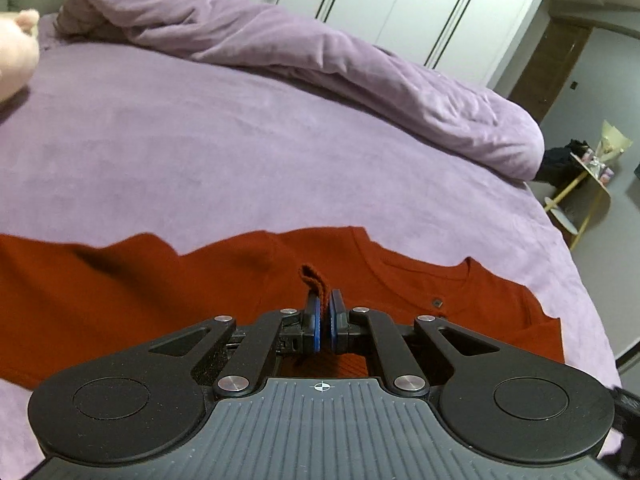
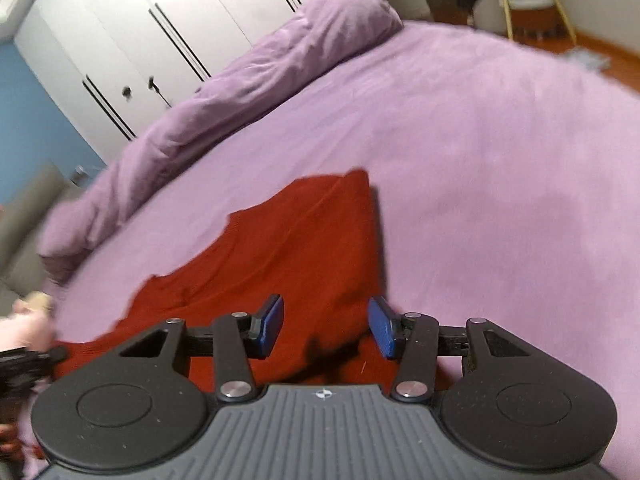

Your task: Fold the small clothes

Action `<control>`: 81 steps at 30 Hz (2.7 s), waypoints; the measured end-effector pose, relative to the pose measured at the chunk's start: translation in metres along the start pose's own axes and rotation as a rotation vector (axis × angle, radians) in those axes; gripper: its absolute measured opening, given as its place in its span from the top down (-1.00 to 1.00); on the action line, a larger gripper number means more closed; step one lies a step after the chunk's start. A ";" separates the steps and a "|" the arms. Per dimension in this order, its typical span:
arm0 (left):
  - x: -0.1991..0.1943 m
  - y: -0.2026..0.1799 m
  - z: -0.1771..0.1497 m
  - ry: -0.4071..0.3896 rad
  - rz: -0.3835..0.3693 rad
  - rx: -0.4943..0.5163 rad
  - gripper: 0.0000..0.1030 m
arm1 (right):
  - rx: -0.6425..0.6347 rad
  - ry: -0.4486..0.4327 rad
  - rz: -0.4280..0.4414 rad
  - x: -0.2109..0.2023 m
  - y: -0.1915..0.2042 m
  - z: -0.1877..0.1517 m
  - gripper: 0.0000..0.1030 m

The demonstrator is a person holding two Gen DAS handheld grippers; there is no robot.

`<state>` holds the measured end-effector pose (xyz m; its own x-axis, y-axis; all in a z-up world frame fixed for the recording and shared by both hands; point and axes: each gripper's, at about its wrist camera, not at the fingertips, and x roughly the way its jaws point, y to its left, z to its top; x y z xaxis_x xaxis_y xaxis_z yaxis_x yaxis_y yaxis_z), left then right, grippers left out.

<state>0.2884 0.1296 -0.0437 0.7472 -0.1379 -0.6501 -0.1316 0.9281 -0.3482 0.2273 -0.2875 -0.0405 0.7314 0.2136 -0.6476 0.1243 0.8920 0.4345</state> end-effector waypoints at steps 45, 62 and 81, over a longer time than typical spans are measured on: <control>0.036 -0.038 -0.041 -0.014 0.126 0.189 0.23 | -0.543 -0.051 0.067 0.073 0.128 -0.048 0.73; 0.046 -0.018 -0.049 0.028 0.197 0.177 0.00 | -0.475 -0.042 -0.134 0.045 0.050 -0.020 0.86; 0.072 -0.034 -0.048 0.038 0.298 0.307 -0.26 | -0.678 -0.052 -0.232 0.062 0.072 -0.058 0.86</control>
<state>0.3156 0.0715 -0.1106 0.6806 0.1448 -0.7182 -0.1337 0.9884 0.0726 0.2424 -0.1870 -0.0856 0.7698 -0.0159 -0.6381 -0.1508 0.9669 -0.2059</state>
